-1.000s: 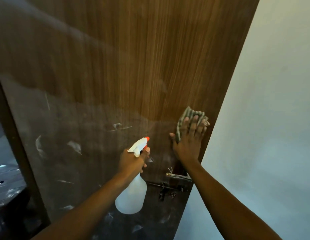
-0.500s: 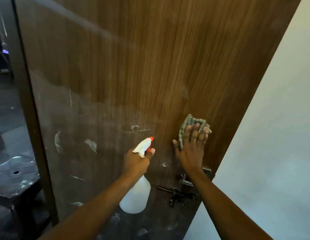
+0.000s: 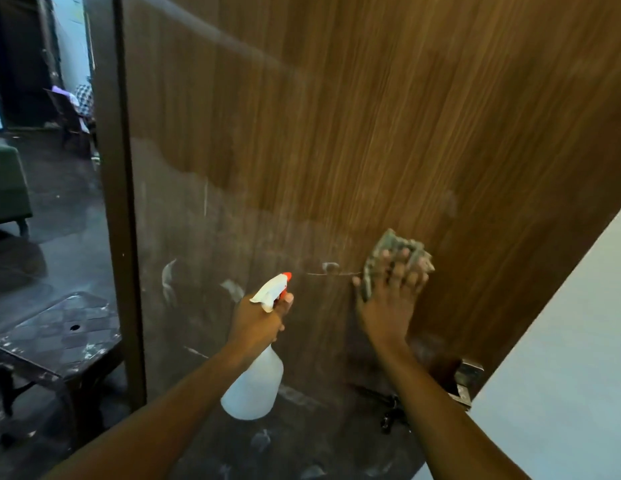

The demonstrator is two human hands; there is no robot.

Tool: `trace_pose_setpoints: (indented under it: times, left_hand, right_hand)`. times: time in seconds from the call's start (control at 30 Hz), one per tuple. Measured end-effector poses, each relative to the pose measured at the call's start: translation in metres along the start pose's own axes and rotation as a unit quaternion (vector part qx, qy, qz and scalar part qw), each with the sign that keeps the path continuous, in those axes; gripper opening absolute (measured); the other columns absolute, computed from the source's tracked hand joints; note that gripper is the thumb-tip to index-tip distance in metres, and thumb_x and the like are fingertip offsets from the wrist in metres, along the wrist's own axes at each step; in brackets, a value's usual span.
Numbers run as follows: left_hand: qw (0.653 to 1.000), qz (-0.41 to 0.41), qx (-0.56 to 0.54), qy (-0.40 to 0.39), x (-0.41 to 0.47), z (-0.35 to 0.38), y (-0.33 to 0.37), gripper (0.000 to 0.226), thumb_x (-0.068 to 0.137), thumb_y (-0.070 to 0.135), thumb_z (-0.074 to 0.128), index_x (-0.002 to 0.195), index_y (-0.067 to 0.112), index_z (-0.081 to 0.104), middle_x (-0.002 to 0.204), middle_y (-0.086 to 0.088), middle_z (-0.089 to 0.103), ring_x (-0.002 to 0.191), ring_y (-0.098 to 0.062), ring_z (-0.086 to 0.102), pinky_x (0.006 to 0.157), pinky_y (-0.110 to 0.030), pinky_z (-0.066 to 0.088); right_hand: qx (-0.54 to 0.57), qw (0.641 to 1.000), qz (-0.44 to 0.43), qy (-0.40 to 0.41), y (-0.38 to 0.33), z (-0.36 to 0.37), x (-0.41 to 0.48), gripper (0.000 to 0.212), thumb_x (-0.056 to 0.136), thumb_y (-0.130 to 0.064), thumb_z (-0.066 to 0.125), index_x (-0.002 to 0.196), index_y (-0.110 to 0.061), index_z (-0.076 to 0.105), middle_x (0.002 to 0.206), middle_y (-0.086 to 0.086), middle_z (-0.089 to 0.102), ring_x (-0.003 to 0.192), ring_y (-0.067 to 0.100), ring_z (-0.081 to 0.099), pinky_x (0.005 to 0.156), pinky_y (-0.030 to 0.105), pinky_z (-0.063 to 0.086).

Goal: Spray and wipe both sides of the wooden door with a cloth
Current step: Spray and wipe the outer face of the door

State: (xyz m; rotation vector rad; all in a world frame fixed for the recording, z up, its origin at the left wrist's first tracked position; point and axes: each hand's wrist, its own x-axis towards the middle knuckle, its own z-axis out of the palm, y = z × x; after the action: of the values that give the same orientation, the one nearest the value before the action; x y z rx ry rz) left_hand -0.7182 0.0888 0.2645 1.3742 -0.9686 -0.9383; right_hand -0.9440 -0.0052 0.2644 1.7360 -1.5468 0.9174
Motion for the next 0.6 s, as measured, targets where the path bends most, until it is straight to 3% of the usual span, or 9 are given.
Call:
trace_pose_setpoints:
  times: [0.1, 0.2, 0.27, 0.37, 0.43, 0.5, 0.6]
  left_hand:
    - [1.000, 0.015, -0.011, 0.004, 0.010, -0.011, 0.005, 0.035, 0.085, 0.036, 0.067, 0.112, 0.013, 0.065, 0.088, -0.005, 0.072, 0.064, -0.019, 0.065, 0.049, -0.023, 0.047]
    - [1.000, 0.023, -0.013, 0.002, 0.019, -0.028, 0.011, 0.035, 0.085, 0.036, 0.066, 0.111, 0.011, 0.065, 0.086, -0.008, 0.072, 0.063, -0.021, 0.064, 0.050, -0.026, 0.047]
    - [0.999, 0.033, -0.009, -0.002, 0.025, -0.039, 0.013, 0.033, 0.087, 0.034, 0.065, 0.110, 0.011, 0.066, 0.087, -0.007, 0.072, 0.062, -0.020, 0.063, 0.049, -0.025, 0.047]
    - [0.999, 0.046, 0.000, -0.007, 0.036, -0.058, 0.016, 0.034, 0.087, 0.036, 0.063, 0.110, 0.011, 0.065, 0.086, -0.007, 0.072, 0.063, -0.022, 0.064, 0.052, -0.026, 0.049]
    - [0.999, 0.053, 0.000, -0.006, 0.043, -0.068, 0.021, 0.035, 0.087, 0.037, 0.063, 0.109, 0.009, 0.066, 0.085, -0.009, 0.072, 0.065, -0.026, 0.066, 0.054, -0.027, 0.051]
    - [0.998, 0.067, -0.010, -0.002, 0.049, -0.077, 0.029, 0.027, 0.089, 0.029, 0.063, 0.106, 0.009, 0.068, 0.082, -0.009, 0.072, 0.059, -0.022, 0.065, 0.049, -0.024, 0.051]
    - [0.996, 0.085, -0.014, -0.004, 0.059, -0.090, 0.038, 0.017, 0.093, 0.021, 0.059, 0.105, 0.012, 0.067, 0.079, 0.005, 0.069, 0.049, -0.007, 0.061, 0.043, -0.014, 0.047]
  right_hand:
    - [-0.032, 0.987, -0.157, -0.008, -0.039, 0.023, 0.004, 0.073, 0.100, -0.053, 0.039, 0.159, -0.020, 0.010, 0.165, 0.012, 0.001, 0.151, 0.041, 0.000, 0.120, 0.057, -0.002]
    - [-0.043, 0.969, -0.240, -0.026, -0.026, 0.035, -0.029, 0.070, 0.100, -0.048, 0.046, 0.158, -0.022, 0.017, 0.167, 0.005, -0.002, 0.152, 0.033, 0.005, 0.121, 0.056, 0.010]
    - [-0.065, 0.974, -0.214, -0.039, -0.009, 0.033, -0.050, 0.077, 0.095, -0.047, 0.050, 0.158, -0.023, 0.013, 0.167, 0.005, -0.002, 0.152, 0.034, 0.006, 0.119, 0.061, 0.012]
    - [-0.049, 0.999, -0.014, -0.015, -0.013, 0.015, -0.041, 0.078, 0.096, -0.053, 0.042, 0.158, -0.018, 0.011, 0.164, 0.016, 0.005, 0.149, 0.044, 0.005, 0.118, 0.064, 0.003]
    - [-0.021, 0.996, 0.082, 0.012, -0.042, 0.004, -0.008, 0.084, 0.098, -0.055, 0.043, 0.158, -0.014, 0.004, 0.163, 0.022, 0.000, 0.149, 0.047, -0.001, 0.119, 0.062, -0.001]
    - [-0.003, 0.998, 0.066, 0.008, -0.076, -0.002, 0.023, 0.087, 0.098, -0.056, 0.044, 0.158, -0.015, -0.003, 0.163, 0.022, -0.004, 0.149, 0.047, -0.004, 0.120, 0.058, -0.004]
    - [-0.014, 0.996, -0.084, -0.024, -0.105, 0.015, 0.028, 0.084, 0.097, -0.054, 0.045, 0.159, -0.019, 0.000, 0.164, 0.013, -0.012, 0.150, 0.040, -0.009, 0.121, 0.053, -0.008]
